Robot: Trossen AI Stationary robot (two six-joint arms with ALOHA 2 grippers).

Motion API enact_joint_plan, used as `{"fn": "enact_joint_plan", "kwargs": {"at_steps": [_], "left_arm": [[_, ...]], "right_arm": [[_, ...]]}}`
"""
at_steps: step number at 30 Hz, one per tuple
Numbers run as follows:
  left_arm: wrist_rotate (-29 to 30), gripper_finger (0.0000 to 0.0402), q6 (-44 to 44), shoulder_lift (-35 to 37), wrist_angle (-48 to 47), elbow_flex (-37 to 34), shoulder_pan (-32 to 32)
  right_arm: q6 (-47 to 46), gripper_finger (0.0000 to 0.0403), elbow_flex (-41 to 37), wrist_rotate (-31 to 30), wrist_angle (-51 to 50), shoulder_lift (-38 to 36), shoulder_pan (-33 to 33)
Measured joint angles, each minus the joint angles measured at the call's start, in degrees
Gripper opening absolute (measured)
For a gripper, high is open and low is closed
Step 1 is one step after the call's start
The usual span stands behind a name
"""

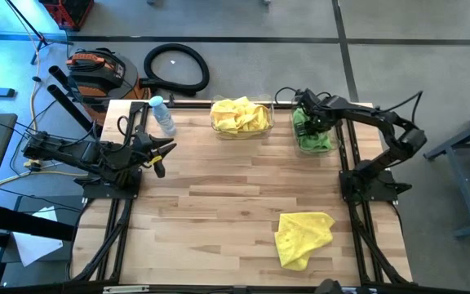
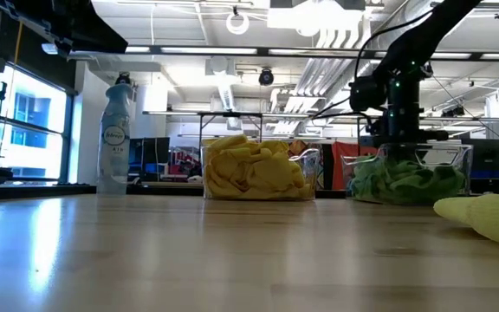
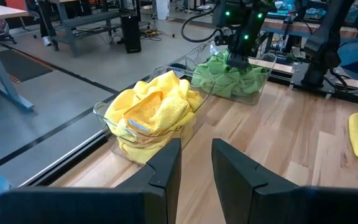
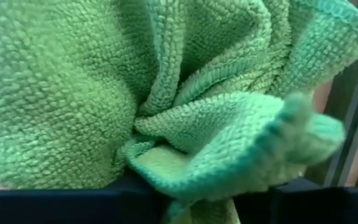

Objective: Sort microfiber towel by color & place in baskets
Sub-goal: Put the green microfiber cloth into the right transparent bin

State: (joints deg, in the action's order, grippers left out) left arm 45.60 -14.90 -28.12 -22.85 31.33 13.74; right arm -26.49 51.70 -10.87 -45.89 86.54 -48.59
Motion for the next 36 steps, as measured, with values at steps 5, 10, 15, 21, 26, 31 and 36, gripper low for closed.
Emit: {"fn": "enact_joint_plan", "kwargs": {"at_steps": [5, 10, 15, 21, 26, 31, 36], "left_arm": [[0.0, 0.0076, 0.0, 0.0, 0.0, 0.0, 0.0], [0.0, 0.0076, 0.0, 0.0, 0.0, 0.0, 0.0], [0.0, 0.0076, 0.0, -0.3, 0.0, 0.0, 0.0], [0.0, 0.0076, 0.0, -0.4, 0.0, 0.0, 0.0], [0.0, 0.0076, 0.0, -0.4, 0.0, 0.0, 0.0], [0.0, 0.0076, 0.0, -0.4, 0.0, 0.0, 0.0], [0.0, 0.0076, 0.0, -0.4, -0.1, 0.0, 0.0]], "right_arm": [[0.9, 0.0154, 0.9, 0.9, -2.5, -1.7, -0.6], [-0.4, 0.0155, 5.9, 0.0, -10.5, -5.9, -0.6], [-4.8, 0.0154, 12.1, -2.9, -17.3, -8.6, -0.6], [-5.9, 0.0154, 15.0, -4.2, -14.4, -8.5, -0.5], [-5.7, 0.0154, 15.0, -4.3, -13.0, -8.0, -0.8], [-2.9, 0.0154, 15.0, -3.0, -11.8, -4.1, -1.6], [-1.4, 0.0154, 15.0, -2.3, -10.0, 3.4, -1.7]]}}
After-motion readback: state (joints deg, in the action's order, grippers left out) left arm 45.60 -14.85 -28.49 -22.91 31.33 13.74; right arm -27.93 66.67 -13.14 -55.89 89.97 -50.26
